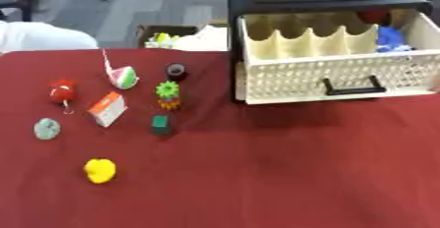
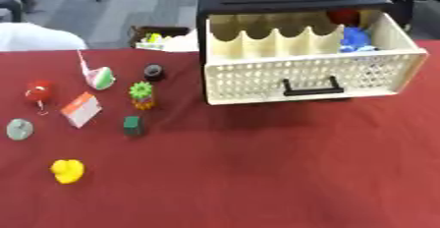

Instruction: Pick up objects from table and place into drawer.

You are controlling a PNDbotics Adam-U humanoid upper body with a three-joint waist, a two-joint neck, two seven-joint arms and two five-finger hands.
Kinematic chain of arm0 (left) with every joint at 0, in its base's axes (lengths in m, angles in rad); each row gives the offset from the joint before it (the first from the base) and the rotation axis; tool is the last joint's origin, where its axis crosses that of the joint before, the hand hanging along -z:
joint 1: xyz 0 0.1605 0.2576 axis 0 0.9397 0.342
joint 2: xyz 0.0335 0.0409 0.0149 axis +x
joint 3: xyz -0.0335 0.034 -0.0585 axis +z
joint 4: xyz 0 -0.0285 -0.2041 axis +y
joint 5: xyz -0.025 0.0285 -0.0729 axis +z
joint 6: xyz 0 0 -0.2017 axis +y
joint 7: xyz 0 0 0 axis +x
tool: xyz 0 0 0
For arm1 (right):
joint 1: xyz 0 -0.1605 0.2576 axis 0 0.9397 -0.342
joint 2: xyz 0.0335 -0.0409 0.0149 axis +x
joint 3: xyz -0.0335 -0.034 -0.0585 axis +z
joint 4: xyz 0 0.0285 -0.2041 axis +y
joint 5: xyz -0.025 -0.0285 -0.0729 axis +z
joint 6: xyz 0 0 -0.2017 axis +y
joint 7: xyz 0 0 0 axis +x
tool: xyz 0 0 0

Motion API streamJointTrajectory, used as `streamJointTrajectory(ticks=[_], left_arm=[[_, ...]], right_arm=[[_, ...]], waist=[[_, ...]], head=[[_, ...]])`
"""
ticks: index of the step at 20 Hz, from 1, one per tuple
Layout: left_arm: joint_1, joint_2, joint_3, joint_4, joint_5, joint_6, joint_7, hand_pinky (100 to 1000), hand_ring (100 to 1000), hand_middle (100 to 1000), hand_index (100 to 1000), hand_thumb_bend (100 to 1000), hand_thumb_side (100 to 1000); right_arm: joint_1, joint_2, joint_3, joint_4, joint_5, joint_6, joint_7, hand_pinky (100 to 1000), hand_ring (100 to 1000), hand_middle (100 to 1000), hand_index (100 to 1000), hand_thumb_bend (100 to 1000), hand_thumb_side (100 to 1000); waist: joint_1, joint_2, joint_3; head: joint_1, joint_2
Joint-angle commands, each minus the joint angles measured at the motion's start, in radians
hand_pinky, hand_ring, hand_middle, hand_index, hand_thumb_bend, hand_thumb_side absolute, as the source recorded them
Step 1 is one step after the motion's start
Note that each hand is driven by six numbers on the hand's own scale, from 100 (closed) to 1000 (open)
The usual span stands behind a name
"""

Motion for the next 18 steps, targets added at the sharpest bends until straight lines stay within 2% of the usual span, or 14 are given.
streamJointTrajectory(ticks=[1,5,9,15,18], left_arm=[[-0.021,0.074,0.014,-0.018,-0.029,0.016,0.001,467,579,621,765,100,749],[-0.030,0.156,0.016,-0.018,-0.080,0.050,-0.013,462,578,622,777,100,716],[-0.025,0.252,0.010,-0.018,-0.137,0.102,-0.062,460,580,629,803,100,673],[-0.010,0.381,0.002,-0.018,-0.216,0.178,-0.172,468,588,656,855,100,627],[0.002,0.451,-0.004,-0.018,-0.279,0.200,-0.273,483,597,675,894,100,620]], right_arm=[[0.005,0.005,0.006,-0.005,-0.016,-0.062,-0.041,609,541,521,727,100,1000],[0.023,0.037,0.015,-0.005,-0.010,-0.121,-0.070,629,546,518,717,100,1000],[0.036,0.053,0.021,-0.005,0.008,-0.146,-0.088,635,548,519,717,100,1000],[0.051,0.061,0.021,-0.005,0.043,-0.183,-0.108,637,551,520,718,100,1000],[0.061,0.062,0.019,-0.005,0.061,-0.201,-0.118,637,552,520,719,100,1000]], waist=[[0.000,-0.014,0.001],[0.006,-0.012,-0.001],[0.010,-0.010,-0.003],[0.013,-0.008,-0.007],[0.014,-0.007,-0.010]], head=[[0.003,0.003],[0.004,0.001],[0.007,0.013],[0.023,0.043],[0.037,0.049]])
